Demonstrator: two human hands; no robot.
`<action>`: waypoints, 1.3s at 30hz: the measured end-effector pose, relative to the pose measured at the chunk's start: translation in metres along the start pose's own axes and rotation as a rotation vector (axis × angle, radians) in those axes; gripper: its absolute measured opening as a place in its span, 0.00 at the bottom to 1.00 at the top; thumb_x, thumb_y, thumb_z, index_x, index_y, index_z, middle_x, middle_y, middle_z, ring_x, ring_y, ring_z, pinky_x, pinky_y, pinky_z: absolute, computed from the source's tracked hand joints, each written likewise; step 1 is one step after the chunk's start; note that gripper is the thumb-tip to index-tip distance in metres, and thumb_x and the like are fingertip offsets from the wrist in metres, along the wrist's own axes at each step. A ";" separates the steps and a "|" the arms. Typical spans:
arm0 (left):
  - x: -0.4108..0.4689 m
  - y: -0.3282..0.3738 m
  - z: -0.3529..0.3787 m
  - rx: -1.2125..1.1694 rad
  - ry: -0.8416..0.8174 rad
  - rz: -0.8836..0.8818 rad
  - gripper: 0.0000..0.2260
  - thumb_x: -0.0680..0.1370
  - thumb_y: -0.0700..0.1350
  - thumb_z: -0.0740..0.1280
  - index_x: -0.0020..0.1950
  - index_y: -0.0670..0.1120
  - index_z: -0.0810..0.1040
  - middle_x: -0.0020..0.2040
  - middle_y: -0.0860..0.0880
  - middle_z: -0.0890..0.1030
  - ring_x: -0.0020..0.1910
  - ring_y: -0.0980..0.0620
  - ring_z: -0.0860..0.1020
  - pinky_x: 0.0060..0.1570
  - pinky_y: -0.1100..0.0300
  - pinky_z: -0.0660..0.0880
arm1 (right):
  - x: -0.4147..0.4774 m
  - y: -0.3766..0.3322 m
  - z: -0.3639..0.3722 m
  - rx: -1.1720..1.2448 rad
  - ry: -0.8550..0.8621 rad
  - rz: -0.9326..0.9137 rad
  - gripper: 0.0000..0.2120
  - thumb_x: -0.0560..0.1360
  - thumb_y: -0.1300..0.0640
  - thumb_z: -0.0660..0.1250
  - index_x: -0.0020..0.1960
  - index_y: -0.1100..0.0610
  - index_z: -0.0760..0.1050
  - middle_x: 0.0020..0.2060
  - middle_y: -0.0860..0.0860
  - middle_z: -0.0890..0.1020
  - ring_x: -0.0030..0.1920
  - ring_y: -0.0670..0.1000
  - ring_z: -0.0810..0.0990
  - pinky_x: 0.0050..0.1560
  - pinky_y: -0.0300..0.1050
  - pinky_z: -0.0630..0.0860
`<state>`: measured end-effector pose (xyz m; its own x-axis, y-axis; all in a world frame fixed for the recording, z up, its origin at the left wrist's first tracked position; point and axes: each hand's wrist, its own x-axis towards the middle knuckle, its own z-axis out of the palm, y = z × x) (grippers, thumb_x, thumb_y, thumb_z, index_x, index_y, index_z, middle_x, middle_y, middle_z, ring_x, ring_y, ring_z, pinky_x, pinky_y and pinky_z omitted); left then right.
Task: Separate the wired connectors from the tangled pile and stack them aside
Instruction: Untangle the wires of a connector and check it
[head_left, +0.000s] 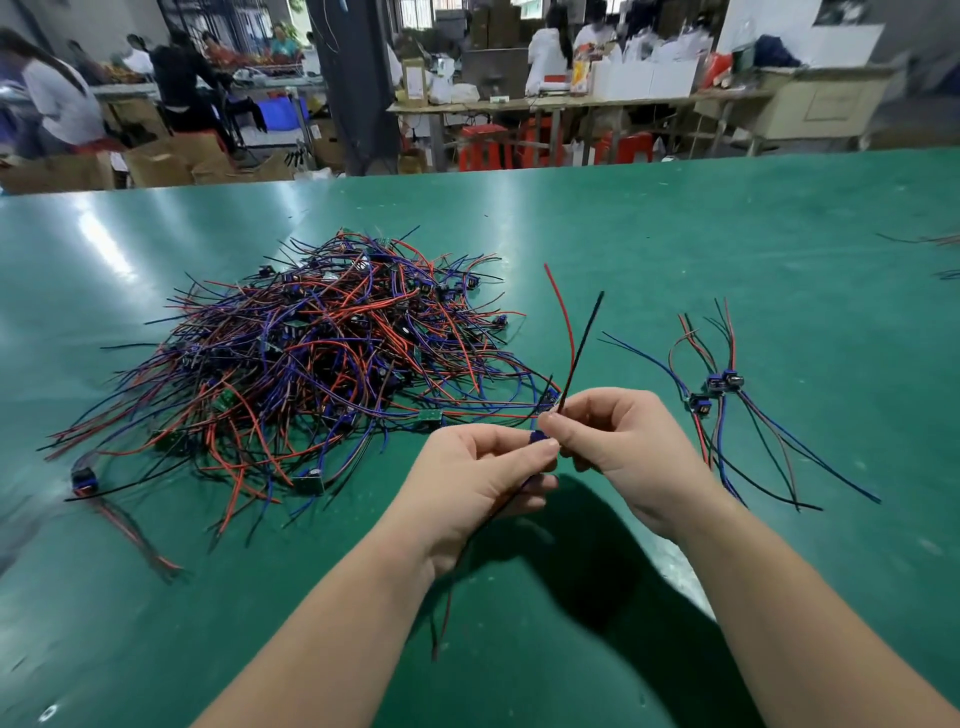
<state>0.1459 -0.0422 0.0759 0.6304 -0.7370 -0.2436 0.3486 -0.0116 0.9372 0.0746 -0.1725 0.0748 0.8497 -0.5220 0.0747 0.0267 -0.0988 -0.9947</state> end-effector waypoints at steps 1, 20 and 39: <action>0.000 -0.001 0.000 -0.007 0.003 -0.007 0.11 0.64 0.45 0.73 0.42 0.41 0.81 0.33 0.47 0.82 0.31 0.55 0.81 0.30 0.65 0.77 | 0.001 0.000 -0.001 0.034 -0.007 0.038 0.08 0.70 0.64 0.73 0.33 0.57 0.78 0.23 0.47 0.77 0.25 0.42 0.72 0.27 0.33 0.67; -0.014 -0.001 -0.004 0.182 -0.471 -0.206 0.12 0.75 0.37 0.70 0.57 0.42 0.78 0.40 0.47 0.83 0.39 0.51 0.83 0.37 0.61 0.80 | 0.013 -0.008 -0.048 0.336 0.490 0.234 0.09 0.70 0.61 0.73 0.36 0.58 0.73 0.21 0.49 0.76 0.19 0.43 0.71 0.19 0.32 0.64; 0.006 0.005 -0.001 -0.405 0.115 0.285 0.14 0.58 0.47 0.75 0.40 0.48 0.75 0.31 0.53 0.80 0.29 0.60 0.78 0.30 0.70 0.70 | 0.002 -0.001 -0.004 0.443 -0.245 0.221 0.11 0.62 0.61 0.72 0.44 0.56 0.84 0.32 0.53 0.81 0.28 0.46 0.76 0.30 0.34 0.74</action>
<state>0.1519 -0.0463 0.0788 0.8041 -0.5931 -0.0398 0.3782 0.4587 0.8041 0.0737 -0.1772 0.0760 0.9564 -0.2724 -0.1055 0.0078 0.3847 -0.9230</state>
